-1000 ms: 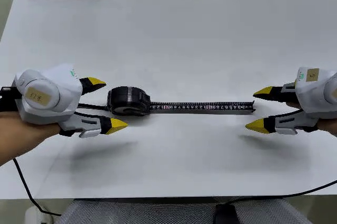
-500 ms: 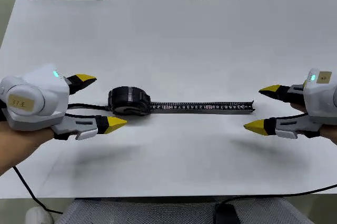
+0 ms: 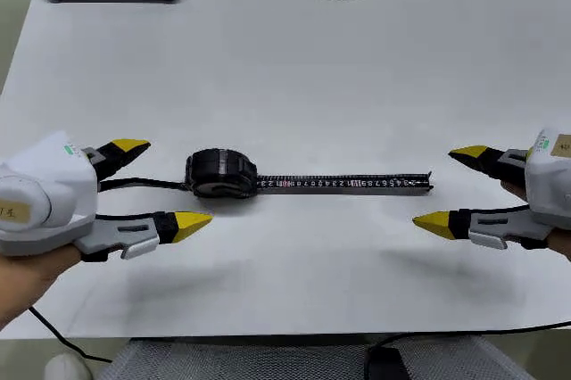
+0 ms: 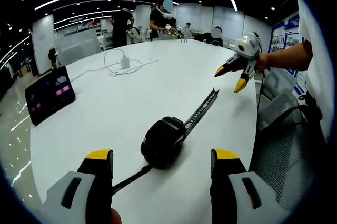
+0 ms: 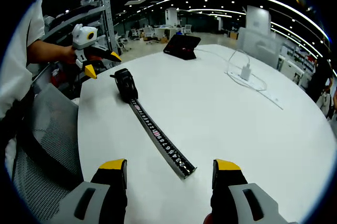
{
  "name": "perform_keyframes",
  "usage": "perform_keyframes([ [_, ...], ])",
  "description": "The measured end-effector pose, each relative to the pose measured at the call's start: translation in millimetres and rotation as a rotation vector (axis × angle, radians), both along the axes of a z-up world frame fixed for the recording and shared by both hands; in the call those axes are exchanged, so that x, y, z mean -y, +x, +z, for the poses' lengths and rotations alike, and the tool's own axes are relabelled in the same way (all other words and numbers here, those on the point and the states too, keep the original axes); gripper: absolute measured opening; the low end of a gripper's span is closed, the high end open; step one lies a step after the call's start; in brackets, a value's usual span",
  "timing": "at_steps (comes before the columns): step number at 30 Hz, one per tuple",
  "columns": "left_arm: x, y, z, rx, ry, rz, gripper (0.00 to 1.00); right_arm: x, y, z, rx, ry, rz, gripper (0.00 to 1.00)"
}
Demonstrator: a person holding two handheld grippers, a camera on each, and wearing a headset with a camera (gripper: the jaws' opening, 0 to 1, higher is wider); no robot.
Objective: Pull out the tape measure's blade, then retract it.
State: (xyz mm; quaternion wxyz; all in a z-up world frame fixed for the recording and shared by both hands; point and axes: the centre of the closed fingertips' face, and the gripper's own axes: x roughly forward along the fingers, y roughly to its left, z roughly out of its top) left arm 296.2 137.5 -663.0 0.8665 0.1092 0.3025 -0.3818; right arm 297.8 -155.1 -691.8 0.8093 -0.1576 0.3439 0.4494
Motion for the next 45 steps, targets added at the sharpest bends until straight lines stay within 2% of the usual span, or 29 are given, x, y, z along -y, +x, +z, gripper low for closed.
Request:
perform_keyframes([
  [7, -6.1, -10.5, 0.6, -0.008, -0.016, 0.036, 0.74, -0.8, -6.1, 5.2, 0.015, 0.006, -0.022, 0.68],
  [12, -9.8, -15.3, 3.9, 0.008, -0.032, 0.057, 0.75, 2.5, -10.9, 8.2, 0.025, 0.013, -0.042, 0.69],
  [14, -11.0, -18.0, 4.1, 0.003, -0.039, 0.065, 0.75, 2.4, -14.2, 9.0, 0.029, 0.012, -0.048, 0.69],
  [23, -16.9, -29.5, 3.9, 0.004, -0.044, 0.100, 0.79, 4.2, -26.5, 8.6, 0.033, 0.021, -0.083, 0.74],
  [27, -15.2, -33.6, 2.2, 0.003, -0.049, 0.113, 0.80, 5.2, -30.4, 10.1, 0.041, 0.026, -0.100, 0.76],
  [33, -13.6, -40.2, -2.2, -0.008, -0.051, 0.119, 0.81, 8.2, -36.9, 9.3, 0.045, 0.020, -0.115, 0.78],
  [34, -12.6, -43.1, -3.7, -0.017, -0.056, 0.118, 0.81, 8.2, -38.1, 9.6, 0.044, 0.027, -0.122, 0.78],
  [36, -13.4, -46.2, -5.1, -0.013, -0.041, 0.120, 0.84, 8.9, -39.9, 9.7, 0.045, 0.031, -0.128, 0.79],
  [45, -18.8, -58.8, -6.1, -0.034, -0.049, 0.146, 0.86, 10.9, -52.6, 5.6, 0.040, 0.028, -0.143, 0.84],
])
